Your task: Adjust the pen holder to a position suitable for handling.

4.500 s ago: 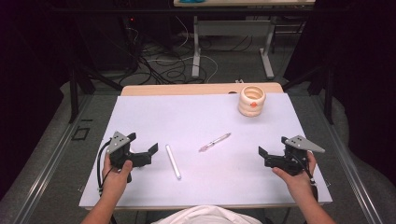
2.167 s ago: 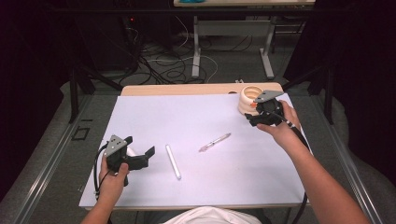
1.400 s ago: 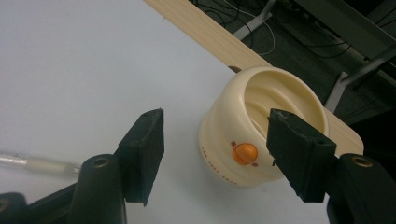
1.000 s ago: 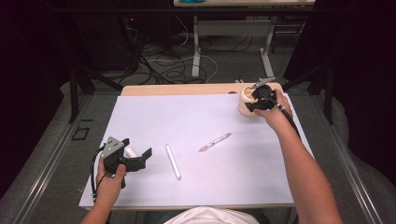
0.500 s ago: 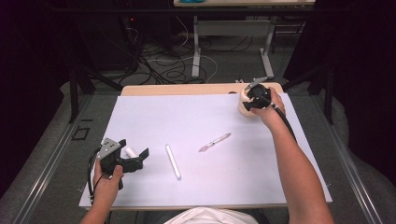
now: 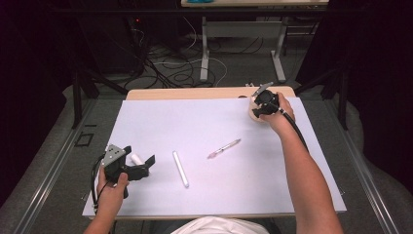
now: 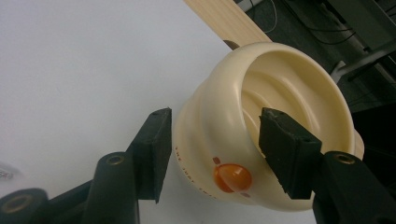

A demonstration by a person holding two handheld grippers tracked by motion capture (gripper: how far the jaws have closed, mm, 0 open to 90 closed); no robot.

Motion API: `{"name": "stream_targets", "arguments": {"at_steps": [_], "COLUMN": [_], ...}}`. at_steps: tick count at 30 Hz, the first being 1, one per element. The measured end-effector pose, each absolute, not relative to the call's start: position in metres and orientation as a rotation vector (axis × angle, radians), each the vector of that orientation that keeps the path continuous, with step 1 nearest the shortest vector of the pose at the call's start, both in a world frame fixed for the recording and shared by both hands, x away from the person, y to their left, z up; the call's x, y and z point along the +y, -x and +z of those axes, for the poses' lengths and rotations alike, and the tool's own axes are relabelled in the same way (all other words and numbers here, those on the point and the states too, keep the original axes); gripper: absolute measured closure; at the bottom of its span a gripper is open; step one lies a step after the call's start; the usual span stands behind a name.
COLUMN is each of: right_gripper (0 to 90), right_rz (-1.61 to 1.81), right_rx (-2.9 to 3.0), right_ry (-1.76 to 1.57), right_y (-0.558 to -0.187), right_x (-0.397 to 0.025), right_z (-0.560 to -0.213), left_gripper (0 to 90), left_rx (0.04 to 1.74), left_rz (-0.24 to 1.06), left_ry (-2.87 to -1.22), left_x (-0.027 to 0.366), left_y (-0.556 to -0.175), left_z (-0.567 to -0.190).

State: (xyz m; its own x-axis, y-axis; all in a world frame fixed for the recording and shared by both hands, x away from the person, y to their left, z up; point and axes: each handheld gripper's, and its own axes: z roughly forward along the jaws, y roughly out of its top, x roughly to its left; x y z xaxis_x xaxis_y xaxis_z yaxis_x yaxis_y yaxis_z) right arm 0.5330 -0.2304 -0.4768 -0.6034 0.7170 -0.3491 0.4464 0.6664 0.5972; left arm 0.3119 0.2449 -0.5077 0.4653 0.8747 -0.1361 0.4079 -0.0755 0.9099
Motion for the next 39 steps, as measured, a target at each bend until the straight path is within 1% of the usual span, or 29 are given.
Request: {"name": "stream_targets", "arguments": {"at_steps": [4, 8, 9, 15, 21, 22, 23, 25, 39], "right_gripper": [47.3, 53.1, 53.1, 64.1, 67.7, 70.5, 70.5, 74.2, 75.3], "right_rz": [0.607, 0.588, 0.588, 0.546, 0.524, 0.521, 0.521, 0.506, 0.532], "right_rx": [2.315, 2.350, 2.350, 2.386, 2.416, 2.423, 2.423, 2.432, 2.441], "right_ry": [-0.882, -0.881, -0.881, -0.869, -0.846, -0.836, -0.836, -0.829, -0.793], "right_y": [-0.5326, -0.5318, -0.5318, -0.5296, -0.5292, -0.5284, -0.5284, -0.5276, -0.5239], "right_x": [-0.2305, -0.2307, -0.2307, -0.2308, -0.2307, -0.2298, -0.2298, -0.2293, -0.2273], "right_z": [-0.4757, -0.4758, -0.4758, -0.4766, -0.4776, -0.4773, -0.4773, -0.4763, -0.4727], "left_gripper": [0.2, 0.2, 0.2, 0.2, 0.2, 0.2, 0.2, 0.2, 0.2], "left_rx": [1.106, 1.104, 1.110, 1.124, 1.116, 1.116, 1.113, 1.120, 1.121], "left_rz": [0.564, 0.571, 0.564, 0.559, 0.563, 0.563, 0.565, 0.561, 0.564], "left_ry": [-1.690, -1.700, -1.692, -1.676, -1.680, -1.680, -1.692, -1.677, -1.691], "left_x": [0.2427, 0.2432, 0.2430, 0.2435, 0.2427, 0.2426, 0.2434, 0.2429, 0.2444], "left_y": [-0.3116, -0.3120, -0.3118, -0.3119, -0.3120, -0.3120, -0.3120, -0.3120, -0.3122], "left_z": [-0.5075, -0.5079, -0.5080, -0.5085, -0.5084, -0.5085, -0.5084, -0.5088, -0.5089]}}
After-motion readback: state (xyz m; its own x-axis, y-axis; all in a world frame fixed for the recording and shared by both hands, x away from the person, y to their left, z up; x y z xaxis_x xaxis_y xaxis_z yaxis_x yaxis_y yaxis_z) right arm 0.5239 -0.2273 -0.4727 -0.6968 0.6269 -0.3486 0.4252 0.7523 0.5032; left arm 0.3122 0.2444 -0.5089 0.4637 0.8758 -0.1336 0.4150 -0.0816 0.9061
